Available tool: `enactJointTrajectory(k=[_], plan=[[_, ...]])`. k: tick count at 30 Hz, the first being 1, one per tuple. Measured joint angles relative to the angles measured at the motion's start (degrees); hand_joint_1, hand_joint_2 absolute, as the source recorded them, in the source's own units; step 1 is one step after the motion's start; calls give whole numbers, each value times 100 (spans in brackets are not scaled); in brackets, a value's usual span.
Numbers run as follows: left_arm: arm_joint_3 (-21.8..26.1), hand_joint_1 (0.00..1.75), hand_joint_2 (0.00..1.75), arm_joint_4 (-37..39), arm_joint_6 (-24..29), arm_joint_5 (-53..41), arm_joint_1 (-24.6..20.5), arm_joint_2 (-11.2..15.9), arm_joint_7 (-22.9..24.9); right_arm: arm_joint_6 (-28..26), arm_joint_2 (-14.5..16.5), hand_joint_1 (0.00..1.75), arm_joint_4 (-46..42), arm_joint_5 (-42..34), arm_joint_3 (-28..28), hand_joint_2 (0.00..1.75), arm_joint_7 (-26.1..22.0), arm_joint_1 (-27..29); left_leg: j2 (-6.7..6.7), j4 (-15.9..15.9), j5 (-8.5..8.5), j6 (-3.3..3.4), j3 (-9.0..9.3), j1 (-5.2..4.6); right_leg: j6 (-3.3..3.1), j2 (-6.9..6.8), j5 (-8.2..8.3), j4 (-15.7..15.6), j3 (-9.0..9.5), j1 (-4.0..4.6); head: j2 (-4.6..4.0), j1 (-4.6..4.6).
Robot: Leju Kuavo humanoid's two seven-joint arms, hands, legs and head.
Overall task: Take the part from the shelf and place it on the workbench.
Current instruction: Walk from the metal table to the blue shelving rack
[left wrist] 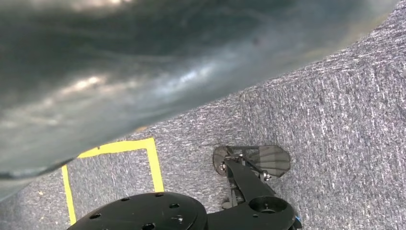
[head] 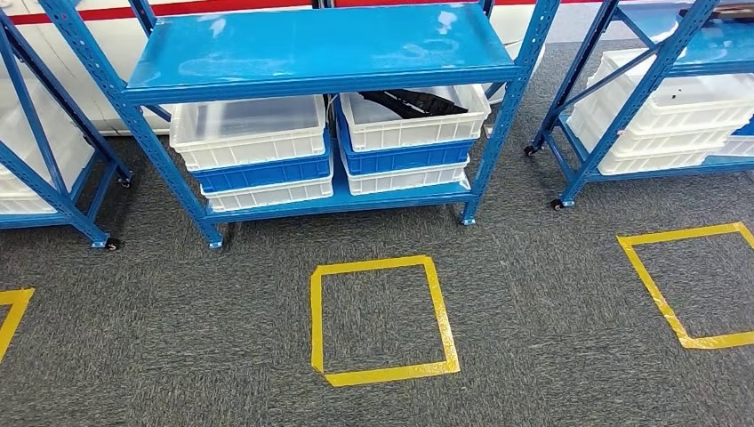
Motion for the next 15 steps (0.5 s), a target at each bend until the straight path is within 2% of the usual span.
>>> enactJointTrajectory(k=[15], plan=[[0,0,0,0,15,0,0,0,0,4,0,0,-1,11,0,0,30,0,0,0,0,0,-1,4,0,0,0,0,0,2,0,0]])
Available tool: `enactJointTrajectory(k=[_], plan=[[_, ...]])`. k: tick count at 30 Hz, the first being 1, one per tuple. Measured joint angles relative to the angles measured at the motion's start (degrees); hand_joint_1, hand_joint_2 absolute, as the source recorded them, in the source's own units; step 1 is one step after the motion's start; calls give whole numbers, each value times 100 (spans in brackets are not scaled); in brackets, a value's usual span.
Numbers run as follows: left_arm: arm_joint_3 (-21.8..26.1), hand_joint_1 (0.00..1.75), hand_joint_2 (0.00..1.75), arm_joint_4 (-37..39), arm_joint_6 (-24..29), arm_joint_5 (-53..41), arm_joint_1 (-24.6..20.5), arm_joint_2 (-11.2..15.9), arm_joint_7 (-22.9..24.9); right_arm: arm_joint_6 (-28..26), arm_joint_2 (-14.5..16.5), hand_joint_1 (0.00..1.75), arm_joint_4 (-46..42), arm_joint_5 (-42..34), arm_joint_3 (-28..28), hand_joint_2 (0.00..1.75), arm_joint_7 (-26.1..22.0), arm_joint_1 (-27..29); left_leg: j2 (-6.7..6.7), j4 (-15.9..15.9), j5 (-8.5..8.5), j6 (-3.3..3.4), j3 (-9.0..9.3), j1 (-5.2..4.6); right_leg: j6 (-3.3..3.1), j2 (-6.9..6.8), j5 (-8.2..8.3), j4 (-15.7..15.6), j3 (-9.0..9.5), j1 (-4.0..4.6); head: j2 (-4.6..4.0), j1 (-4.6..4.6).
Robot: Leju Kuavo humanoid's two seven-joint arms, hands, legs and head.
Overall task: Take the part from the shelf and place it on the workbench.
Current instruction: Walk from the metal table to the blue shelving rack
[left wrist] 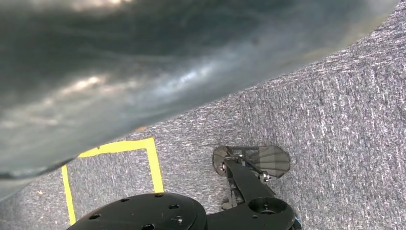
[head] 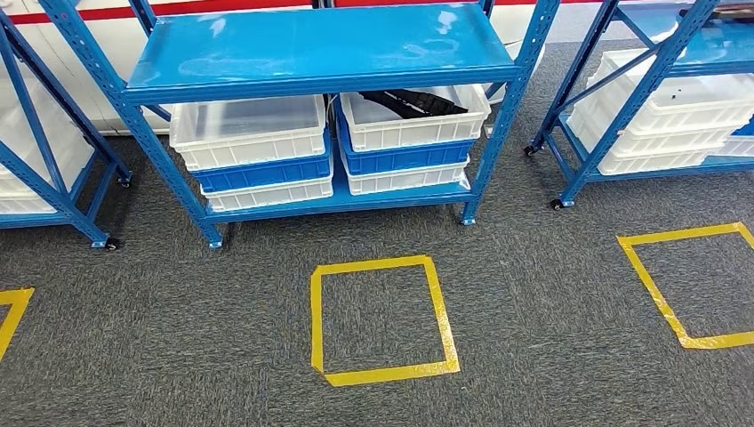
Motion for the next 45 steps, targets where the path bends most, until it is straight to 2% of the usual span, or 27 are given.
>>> enactJointTrajectory(k=[5,8,9,10,12,13,14,15,17,18,19,21,23,24,25,27,28,29,30,32,34,37,39,40,43,44,45], plan=[[0,0,0,-1,10,0,-1,3,-1,0,1,0,1,5,0,0,2,0,2,5,-4,16,-3,-10,14,0,9,-15,5,-10,1,-1],[0,0,0,-1,16,0,-7,5,-8,0,1,0,-1,8,0,0,12,-4,16,-163,71,139,84,11,68,-13,9,-23,4,-19,0,4],[0,0,0,-1,17,0,-11,2,-13,0,-2,0,-2,9,0,0,15,-7,23,-251,113,171,131,39,64,-21,-64,113,-63,-13,0,16],[0,0,0,-1,18,0,-14,-2,-17,0,-5,0,-2,11,0,0,16,-7,31,-309,145,185,166,65,52,-31,-190,383,-198,-20,0,30],[0,0,0,-1,19,0,-18,-5,-25,-1,-8,0,-1,13,0,0,17,-3,44,-328,151,188,169,71,45,-35,-498,1142,-576,-59,0,43],[0,0,0,0,18,0,-17,-7,-26,-2,-11,0,0,13,0,0,18,2,47,-326,146,175,166,79,74,-37,-581,1419,-718,-88,0,44],[0,0,0,0,17,0,-16,-10,-26,-3,-17,0,0,12,0,0,19,8,47,-323,139,151,169,94,129,-40,-575,1490,-756,-119,0,42],[0,0,0,0,16,0,-15,-11,-26,-3,-24,0,1,12,0,0,20,12,43,-316,127,114,178,120,211,-48,-473,1296,-657,-154,0,43],[0,0,0,-3,16,0,-14,-7,-27,-4,-27,0,1,13,0,0,20,6,32,-275,79,-5,194,162,390,-90,-180,507,-242,-229,0,55],[0,0,0,-3,17,0,-15,1,-27,-4,-21,0,0,13,0,0,20,-1,29,-244,41,-74,197,170,410,-97,-84,188,-66,-252,0,69],[0,0,0,-4,17,0,-15,10,-28,-4,-13,0,0,13,0,0,20,-7,29,-224,13,-136,201,165,379,-100,-48,27,29,-259,0,74],[0,0,0,-3,18,0,-16,22,-31,-4,-11,0,0,12,0,0,20,-10,30,-216,-11,-212,220,169,218,-78,-73,33,48,-236,0,72],[0,0,0,-2,18,0,-16,23,-32,-4,-15,0,0,13,0,0,20,-4,36,-153,-58,-240,217,197,109,-77,-90,61,56,-218,0,53],[0,0,0,-2,18,0,-18,22,-32,-4,-14,0,0,13,0,0,20,-4,40,6,-152,-244,148,202,70,-76,-97,61,67,-211,0,45],[-1,0,0,-2,18,0,-20,21,-33,-4,-13,0,-1,13,0,0,20,-4,44,297,-300,-242,7,195,39,-76,-105,59,80,-197,0,35],[-2,0,0,-2,18,0,-20,20,-34,-4,-10,0,0,13,0,0,20,-6,46,1108,-630,-214,-432,161,-10,-76,-132,60,99,-142,0,27],[-2,0,0,-2,18,0,-15,20,-35,-4,-10,0,0,13,0,0,20,-3,46,1424,-705,-187,-624,143,-32,-75,-147,60,113,-109,0,26],[-1,0,0,-2,18,0,-9,20,-35,-4,-11,0,0,13,0,0,20,2,45,1569,-683,-152,-736,125,-54,-73,-162,61,133,-80,0,27],[-1,0,0,-2,18,0,-4,20,-35,-4,-12,0,1,13,0,0,20,7,45,1508,-559,-106,-746,101,-76,-67,-178,61,159,-55,0,26],[0,0,0,-2,18,0,0,23,-37,-4,-9,0,1,13,0,0,20,7,29,838,-101,41,-494,26,-119,-47,-219,56,224,-17,0,28],[0,0,0,-2,19,-1,-6,30,-42,-4,3,0,0,13,0,0,19,-5,24,203,156,158,-221,-49,-113,-31,-267,57,262,26,0,32],[0,0,0,-2,20,0,-18,28,-46,-4,12,0,0,13,0,0,18,-14,23,27,114,173,-146,-101,-36,-32,-308,35,269,24,0,31],[1,0,0,-3,25,0,-10,15,-46,-5,10,0,-1,14,0,0,17,-12,21,-79,137,191,-70,-75,5,-52,-385,173,209,30,0,35],[2,0,0,-4,28,0,-10,9,-46,-6,8,0,-2,15,0,0,16,-13,23,-126,148,200,-30,-53,9,-60,-478,405,85,38,0,44],[2,0,0,-4,32,-2,-25,7,-46,-7,2,0,-2,15,0,0,14,-12,22,-154,121,228,12,-42,22,-63,-803,1497,-593,17,0,52],[2,0,0,-4,31,-5,-27,6,-46,-7,-1,0,-1,15,0,0,14,-4,16,-154,99,229,31,-40,63,-63,-795,1663,-736,2,0,50],[2,0,0,-3,30,-8,-24,2,-46,-7,-4,0,-1,15,0,0,15,3,8,-152,73,220,63,-34,129,-65,-683,1587,-759,-15,0,53]])
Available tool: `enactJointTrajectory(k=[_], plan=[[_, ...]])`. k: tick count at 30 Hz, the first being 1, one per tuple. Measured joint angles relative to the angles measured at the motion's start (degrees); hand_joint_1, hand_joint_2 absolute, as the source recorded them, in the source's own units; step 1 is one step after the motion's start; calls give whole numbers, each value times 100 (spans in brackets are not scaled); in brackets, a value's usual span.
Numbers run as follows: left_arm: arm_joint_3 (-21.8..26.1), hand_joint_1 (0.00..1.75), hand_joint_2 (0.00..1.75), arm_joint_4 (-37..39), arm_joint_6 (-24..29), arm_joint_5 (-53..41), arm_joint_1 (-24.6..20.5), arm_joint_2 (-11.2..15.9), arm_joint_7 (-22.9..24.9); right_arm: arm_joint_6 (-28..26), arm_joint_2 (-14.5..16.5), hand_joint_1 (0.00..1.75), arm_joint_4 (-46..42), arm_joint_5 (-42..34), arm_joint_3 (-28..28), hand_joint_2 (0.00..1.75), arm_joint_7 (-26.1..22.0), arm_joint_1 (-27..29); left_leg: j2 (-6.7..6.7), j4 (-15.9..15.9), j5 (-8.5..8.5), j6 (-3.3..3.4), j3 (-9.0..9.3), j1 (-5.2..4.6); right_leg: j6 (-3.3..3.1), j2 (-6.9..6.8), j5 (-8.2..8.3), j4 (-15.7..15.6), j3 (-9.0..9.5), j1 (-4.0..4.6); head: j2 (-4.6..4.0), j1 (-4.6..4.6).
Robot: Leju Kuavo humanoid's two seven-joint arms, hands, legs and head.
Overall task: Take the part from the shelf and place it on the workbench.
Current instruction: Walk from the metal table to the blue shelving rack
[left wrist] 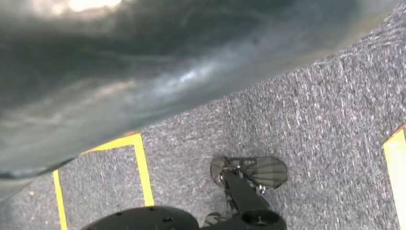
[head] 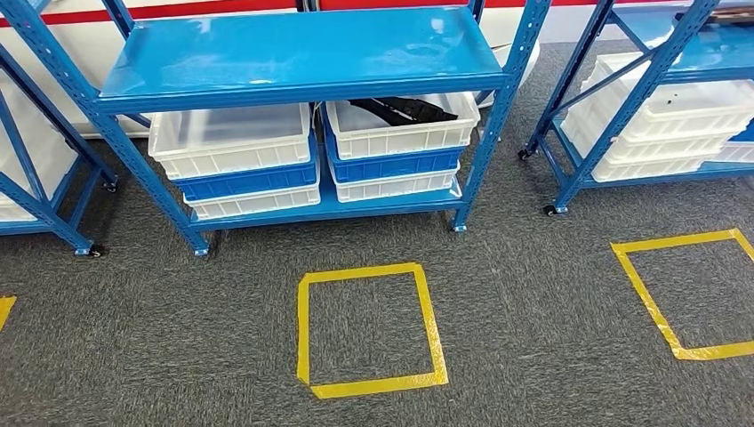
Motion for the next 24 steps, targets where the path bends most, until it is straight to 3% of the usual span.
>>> enactJointTrajectory(k=[2,3,5,7,9,11,13,14,15,17,19,20,24], plan=[[1,0,0,1,-2,-8,8,-10,-1,0,-8,0,1,0,0,0,1,8,-11,1,-67,-41,87,9,151,-21,419,-731,261,-49,0,4],[1,0,0,1,-2,-10,9,-15,-1,1,-10,0,1,1,0,0,1,4,-14,8,-112,-72,124,-4,180,-36,595,-1130,436,-62,0,10],[0,0,0,1,-2,-12,3,-17,-7,2,-12,0,2,1,0,0,1,-11,-12,17,-183,-132,160,-36,96,-50,743,-1537,626,-63,0,6],[0,0,0,1,-1,-12,-5,-15,-13,2,-11,0,2,7,0,0,3,-15,-2,12,-226,-183,183,-38,-50,-39,730,-1565,658,-53,0,-5],[0,0,0,-1,0,-12,-6,-13,-17,2,-18,0,2,14,-1,0,8,-8,7,156,-324,-242,164,-15,-149,-37,706,-1584,713,-76,0,-22],[0,0,0,-1,1,-12,-4,-13,-20,3,-20,0,2,17,-1,0,10,-8,11,739,-612,-298,-100,7,-234,-38,669,-1598,786,-96,0,-41],[-1,0,0,0,0,-12,-2,-15,-20,5,-17,0,2,18,0,0,9,-11,10,1518,-892,-334,-561,24,-276,-36,618,-1597,843,-92,0,-47],[-1,0,0,1,-1,-12,2,-16,-20,7,-17,0,2,18,-1,0,9,-8,11,1726,-889,-345,-724,34,-278,-28,590,-1597,877,-91,0,-48],[-1,0,0,1,-2,-12,6,-16,-20,9,-20,0,2,18,-1,0,7,-3,12,1699,-756,-348,-776,46,-271,-17,559,-1596,921,-93,0,-48],[0,0,0,1,-2,-12,12,-14,-20,14,-21,0,2,18,-2,0,2,7,14,1064,-256,-337,-573,69,-234,7,487,-1596,1032,-102,0,-50],[-1,0,0,2,-2,-12,7,-11,-21,15,-20,0,1,18,-1,0,-3,1,9,391,61,-311,-292,58,-171,21,401,-1593,1098,-80,0,-58],[-1,0,0,3,-3,-12,2,-13,-22,15,-20,0,1,18,-1,0,-5,-8,6,215,105,-286,-215,41,-135,23,367,-1602,1111,-72,0,-61],[-1,0,0,3,-3,-11,0,-14,-27,15,-25,0,-1,19,-1,0,-6,-32,-4,131,52,-133,-164,18,-21,17,270,-1552,1101,-84,0,-65]])
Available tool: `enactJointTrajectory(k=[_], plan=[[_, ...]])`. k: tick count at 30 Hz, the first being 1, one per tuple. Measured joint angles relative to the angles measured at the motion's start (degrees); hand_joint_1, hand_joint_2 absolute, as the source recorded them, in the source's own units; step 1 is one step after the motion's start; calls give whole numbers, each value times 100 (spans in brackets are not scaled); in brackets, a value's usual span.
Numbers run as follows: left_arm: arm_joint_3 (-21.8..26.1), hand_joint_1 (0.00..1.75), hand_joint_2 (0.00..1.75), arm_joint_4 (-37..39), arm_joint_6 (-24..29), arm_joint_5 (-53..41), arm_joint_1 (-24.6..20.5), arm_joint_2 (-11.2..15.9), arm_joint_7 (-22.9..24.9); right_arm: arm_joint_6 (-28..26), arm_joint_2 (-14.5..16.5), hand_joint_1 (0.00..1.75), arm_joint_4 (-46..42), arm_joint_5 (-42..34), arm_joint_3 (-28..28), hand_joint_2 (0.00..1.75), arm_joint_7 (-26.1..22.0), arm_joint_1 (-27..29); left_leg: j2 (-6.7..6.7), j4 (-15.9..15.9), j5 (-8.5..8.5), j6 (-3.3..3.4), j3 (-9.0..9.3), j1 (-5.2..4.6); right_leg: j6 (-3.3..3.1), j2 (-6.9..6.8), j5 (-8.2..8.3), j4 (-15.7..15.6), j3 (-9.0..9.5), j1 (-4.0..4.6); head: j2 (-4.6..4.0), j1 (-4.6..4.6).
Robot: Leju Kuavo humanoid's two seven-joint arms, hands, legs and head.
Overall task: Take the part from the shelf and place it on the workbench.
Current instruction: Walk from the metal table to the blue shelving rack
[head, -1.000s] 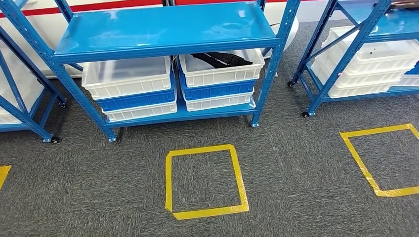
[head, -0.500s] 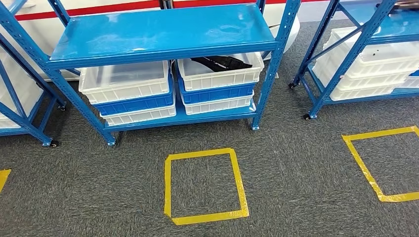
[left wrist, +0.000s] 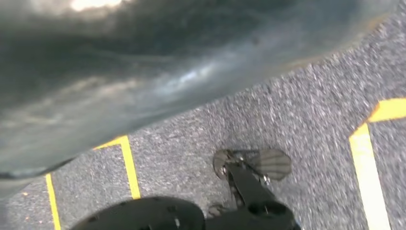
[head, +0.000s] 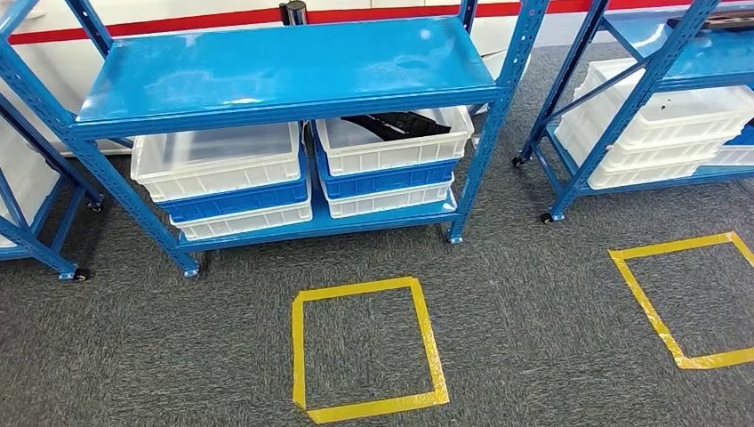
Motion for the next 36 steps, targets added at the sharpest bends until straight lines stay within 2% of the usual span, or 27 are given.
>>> enactJointTrajectory(k=[2,4,5,6,7,8,9,10,11,13,15,16,17,19,20,21,22,24,25,26,27,30,31,32,34,35,36], plan=[[1,0,0,-1,1,0,0,1,-3,0,-2,0,0,1,0,0,-1,0,1,-29,-12,72,42,18,-27,-8,-239,544,-289,8,0,17],[1,0,0,-1,-1,-1,-5,-1,-4,0,0,0,0,2,1,0,-1,4,-1,-29,-55,119,70,0,-60,-9,-507,1365,-798,14,0,30],[1,0,0,-1,-2,-1,-5,-2,-4,0,-2,0,0,1,1,0,0,12,-8,-28,-84,131,98,-10,-42,-9,-523,1605,-990,15,0,30],[1,0,0,0,-3,0,-3,-2,-4,0,-5,0,0,1,1,0,0,21,-18,-28,-120,136,137,-17,-2,-9,-445,1648,-1090,18,0,35],[2,0,0,1,-4,1,0,-2,-4,0,-9,0,0,1,0,0,1,27,-29,-28,-159,133,190,-21,48,-10,-261,1429,-1058,22,0,36],[2,0,0,1,-5,1,2,-3,-5,0,-12,0,0,1,0,0,0,29,-40,-28,-206,123,254,-23,95,-12,-11,1021,-932,30,0,39],[2,0,0,1,-8,2,5,-5,-7,0,-15,0,1,2,0,0,0,30,-47,-29,-250,109,304,-25,103,-16,220,608,-777,41,0,43],[2,0,0,1,-9,2,2,-8,-8,0,-15,0,2,3,0,0,2,27,-56,-25,-295,84,343,-38,84,-20,391,274,-640,59,0,40],[1,0,0,1,-10,2,-2,-10,-9,0,-15,0,2,4,1,0,5,25,-62,-24,-329,58,365,-48,44,-23,483,85,-556,78,0,38],[1,0,0,1,-10,2,-10,-10,-10,0,-12,0,2,5,1,0,12,19,-71,-41,-372,3,389,-63,-41,-23,490,28,-513,109,0,31],[1,0,0,-3,-10,2,-12,-5,-10,0,-10,0,2,3,-1,0,21,24,-52,19,-438,-56,402,-50,-114,-24,471,-14,-453,54,0,22],[1,0,0,-4,-10,2,-12,-3,-10,0,-9,0,2,3,-1,0,25,25,-39,190,-531,-88,341,-44,-153,-26,458,-40,-408,21,0,13],[1,0,0,-5,-10,2,-11,-1,-10,0,-7,0,2,3,-2,0,27,25,-25,462,-661,-119,220,-31,-194,-28,441,-59,-360,-7,0,-1],[1,0,0,-4,-11,2,-9,-2,-10,-1,2,0,2,8,-2,0,27,19,-14,1230,-944,-172,-218,0,-243,-31,387,-63,-292,-7,0,-14],[1,0,0,-3,-11,2,-8,-2,-9,-2,8,0,2,10,-2,0,26,19,-12,1504,-985,-196,-419,21,-250,-29,358,-63,-256,-9,0,-14],[1,0,0,-3,-11,2,-5,-2,-9,-3,11,0,2,11,-2,0,26,21,-8,1627,-928,-218,-554,43,-245,-24,325,-63,-214,-15,0,-14],[1,0,0,-3,-11,2,-2,-1,-8,-4,13,0,2,13,-2,0,26,28,-1,1487,-733,-237,-557,65,-227,-16,287,-62,-160,-27,0,-16],[1,0,0,-2,-11,2,3,1,-7,-4,13,0,2,14,-2,0,26,40,13,764,-208,-270,-315,108,-167,-1,201,-61,-52,-47,0,-21],[1,0,0,0,-11,2,1,-1,-5,-4,13,0,2,14,-2,0,26,37,11,398,-39,-273,-168,112,-126,7,153,-53,-21,-36,0,-33],[1,0,0,2,-11,1,-4,-4,-5,-4,12,0,2,15,-2,0,25,28,5,176,26,-258,-79,110,-88,11,118,-54,-10,-21,0,-38],[0,0,0,3,-10,1,-9,-8,-4,-4,11,0,2,15,-2,0,25,19,-4,86,9,-231,-45,99,-54,14,93,-62,-16,-7,0,-41],[1,0,0,2,-3,-1,-6,-7,-1,-4,10,0,2,16,-2,0,22,7,-15,42,-33,-89,-23,85,19,9,36,-44,-9,-11,0,-25],[2,0,0,1,0,-1,-1,-5,0,-4,10,0,2,19,-2,0,19,6,-15,26,-36,-39,-4,87,17,3,-42,113,-78,-11,0,-20],[3,0,0,1,3,-1,-1,-4,1,-3,10,0,2,23,-2,0,14,6,-13,13,-43,3,15,88,-2,-2,-168,403,-224,-8,0,-11],[3,0,0,1,4,-1,-6,-4,1,-1,14,0,2,31,-2,0,8,5,-11,13,-82,63,35,65,-59,-5,-472,1254,-720,-2,0,3],[2,0,0,1,3,-1,-9,-4,1,0,15,0,2,32,-2,0,7,10,-15,13,-106,79,53,56,-57,-5,-549,1594,-953,-1,0,5],[2,0,0,1,2,-1,-8,-4,1,0,14,0,2,32,-2,0,7,18,-23,14,-134,86,82,51,-28,-5,-523,1737,-1096,-1,0,5]])
